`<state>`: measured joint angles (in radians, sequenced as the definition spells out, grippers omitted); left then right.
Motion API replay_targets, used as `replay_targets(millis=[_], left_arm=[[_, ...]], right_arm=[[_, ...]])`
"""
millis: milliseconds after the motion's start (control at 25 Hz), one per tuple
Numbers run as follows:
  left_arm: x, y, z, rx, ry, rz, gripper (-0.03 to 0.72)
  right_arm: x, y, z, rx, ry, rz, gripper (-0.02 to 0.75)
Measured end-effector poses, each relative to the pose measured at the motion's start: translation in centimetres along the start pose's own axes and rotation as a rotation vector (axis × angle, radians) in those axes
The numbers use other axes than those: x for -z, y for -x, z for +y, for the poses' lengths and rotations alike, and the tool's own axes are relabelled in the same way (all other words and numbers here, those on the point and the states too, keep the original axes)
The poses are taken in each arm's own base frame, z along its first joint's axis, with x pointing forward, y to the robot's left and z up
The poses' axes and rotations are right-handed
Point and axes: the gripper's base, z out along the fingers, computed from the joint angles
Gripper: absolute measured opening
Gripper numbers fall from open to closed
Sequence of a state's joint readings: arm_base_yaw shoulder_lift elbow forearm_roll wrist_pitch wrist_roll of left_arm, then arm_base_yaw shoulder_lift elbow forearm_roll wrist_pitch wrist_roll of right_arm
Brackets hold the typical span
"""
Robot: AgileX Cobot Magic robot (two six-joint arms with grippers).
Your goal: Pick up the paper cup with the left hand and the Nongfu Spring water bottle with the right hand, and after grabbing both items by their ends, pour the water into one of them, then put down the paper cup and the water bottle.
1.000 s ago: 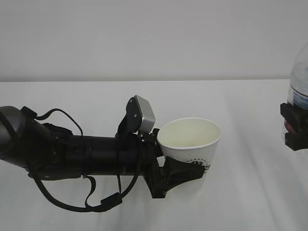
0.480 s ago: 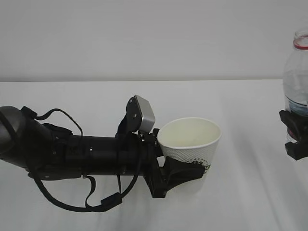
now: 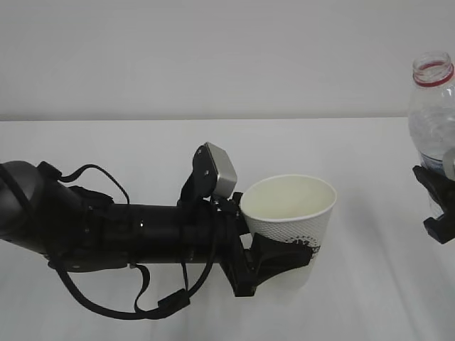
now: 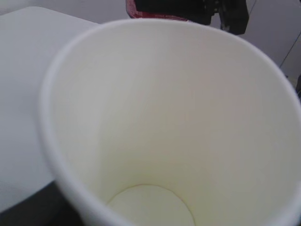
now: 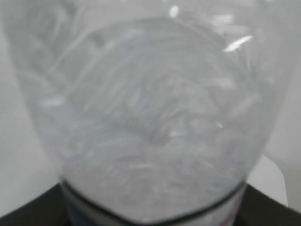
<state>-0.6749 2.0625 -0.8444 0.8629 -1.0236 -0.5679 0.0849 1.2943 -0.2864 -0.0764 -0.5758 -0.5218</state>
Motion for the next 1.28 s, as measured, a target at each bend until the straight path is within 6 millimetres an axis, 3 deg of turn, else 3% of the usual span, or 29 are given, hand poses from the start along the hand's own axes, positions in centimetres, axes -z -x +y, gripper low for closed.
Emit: replay_targets(millis=[600,960,1280], left_arm=[[-0.3,0.0,-0.4,0.003,-0.004,0.004,0.498],[-2.5,0.9,-0.4,-0.036,0.003,0.009,0.496],[-3.1,1.1,-0.7,-0.034,-0.007,0.001,0.495]], right_arm=[[0.0,0.1,0.0,0.234,0.0,-0.014,0.404],[0.0,0.3,-0.1,0.269,-0.013,-0.033,0.404],[0.0,0.3,-0.1,0.356,-0.015,-0.033,0.404]])
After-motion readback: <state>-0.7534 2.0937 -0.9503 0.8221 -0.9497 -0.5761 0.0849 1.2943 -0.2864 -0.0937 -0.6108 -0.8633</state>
